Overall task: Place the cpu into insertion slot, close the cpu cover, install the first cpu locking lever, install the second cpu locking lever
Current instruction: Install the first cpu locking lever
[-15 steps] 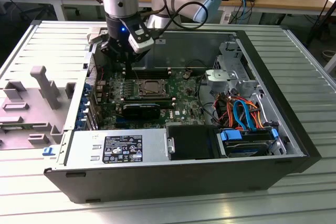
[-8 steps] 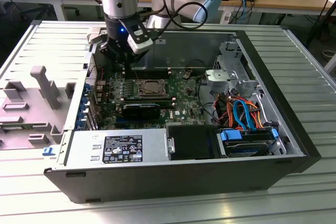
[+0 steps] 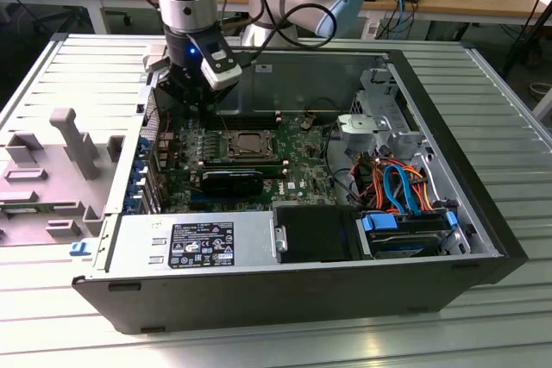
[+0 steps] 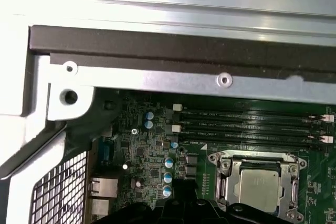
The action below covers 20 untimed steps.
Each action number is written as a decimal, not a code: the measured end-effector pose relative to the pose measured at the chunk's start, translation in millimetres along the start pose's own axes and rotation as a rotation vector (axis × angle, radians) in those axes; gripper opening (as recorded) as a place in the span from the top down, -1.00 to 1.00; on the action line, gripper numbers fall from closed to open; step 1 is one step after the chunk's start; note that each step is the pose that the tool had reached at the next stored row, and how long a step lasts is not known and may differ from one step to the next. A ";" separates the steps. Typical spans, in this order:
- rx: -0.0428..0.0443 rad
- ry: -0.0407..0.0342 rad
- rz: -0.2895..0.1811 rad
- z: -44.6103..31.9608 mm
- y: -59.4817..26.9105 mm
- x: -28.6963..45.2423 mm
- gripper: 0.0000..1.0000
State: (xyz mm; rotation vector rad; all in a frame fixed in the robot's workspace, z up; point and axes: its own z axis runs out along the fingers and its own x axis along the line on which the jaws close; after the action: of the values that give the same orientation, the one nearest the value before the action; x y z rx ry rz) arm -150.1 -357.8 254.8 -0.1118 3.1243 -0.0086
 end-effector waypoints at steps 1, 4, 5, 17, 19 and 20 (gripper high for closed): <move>0.0001 0.0001 0.000 0.1 2.3 -0.1 0.79; -0.0002 0.0000 0.000 0.8 7.3 -0.5 0.79; -0.0051 -0.0003 0.000 1.0 8.6 -0.6 0.79; -0.0229 -0.0016 0.000 1.2 13.4 -8.3 0.79; -0.0229 -0.0015 0.000 1.2 13.6 -10.1 0.79; -0.0228 -0.0015 0.000 1.2 13.6 -11.1 0.79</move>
State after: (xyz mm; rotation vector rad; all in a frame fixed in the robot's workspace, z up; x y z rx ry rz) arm -140.0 -343.4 253.7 -0.1114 3.1235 0.0272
